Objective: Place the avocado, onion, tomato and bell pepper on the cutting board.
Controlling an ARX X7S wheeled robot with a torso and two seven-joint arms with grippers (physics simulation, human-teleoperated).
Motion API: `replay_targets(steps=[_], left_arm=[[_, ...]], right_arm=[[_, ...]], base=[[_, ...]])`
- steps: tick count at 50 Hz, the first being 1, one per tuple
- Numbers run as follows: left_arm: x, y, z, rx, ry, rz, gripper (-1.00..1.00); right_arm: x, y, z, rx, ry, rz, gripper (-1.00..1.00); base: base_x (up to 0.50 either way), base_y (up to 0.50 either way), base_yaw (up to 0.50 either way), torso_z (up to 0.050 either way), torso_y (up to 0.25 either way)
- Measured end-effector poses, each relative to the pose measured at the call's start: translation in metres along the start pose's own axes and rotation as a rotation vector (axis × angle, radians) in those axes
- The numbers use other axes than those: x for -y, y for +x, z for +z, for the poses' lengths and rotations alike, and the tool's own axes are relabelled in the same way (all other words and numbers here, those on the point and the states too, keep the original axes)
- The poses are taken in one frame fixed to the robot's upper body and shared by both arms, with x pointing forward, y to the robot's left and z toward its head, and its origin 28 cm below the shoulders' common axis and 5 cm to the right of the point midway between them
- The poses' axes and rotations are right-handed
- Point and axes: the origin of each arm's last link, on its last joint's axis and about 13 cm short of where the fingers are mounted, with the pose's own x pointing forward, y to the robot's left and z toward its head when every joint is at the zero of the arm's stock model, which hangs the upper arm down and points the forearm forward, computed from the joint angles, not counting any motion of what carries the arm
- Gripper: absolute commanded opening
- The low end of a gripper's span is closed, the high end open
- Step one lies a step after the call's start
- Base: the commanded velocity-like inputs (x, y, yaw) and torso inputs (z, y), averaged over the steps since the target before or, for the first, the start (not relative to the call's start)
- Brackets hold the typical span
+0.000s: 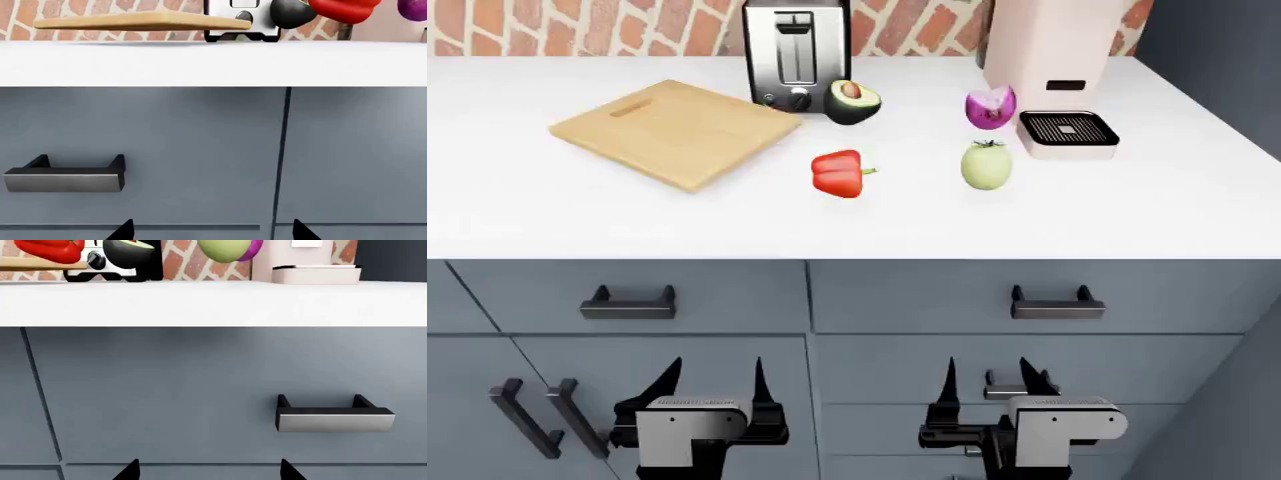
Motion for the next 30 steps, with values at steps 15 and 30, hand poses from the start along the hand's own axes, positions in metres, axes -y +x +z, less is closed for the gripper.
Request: replay_targets(steps=[15,30], left_arm=[[-0.0006,-0.0006,-0.0014,-0.009,0.012,0.002,1.00],[-0.0006,-0.0008,-0.0026,-0.014,0.018,0.003,1.00]], right_arm=[[-0.0001,-0.0004,-0.0001,0.000,0.008,0.011,1.00],[-0.0006,0.0002,-0.0008,-0.007,0.013,0.016,1.00]], base=[[0.00,0.00,0.00,0.000,0.000],[0.00,0.00,0.00,0.000,0.000]])
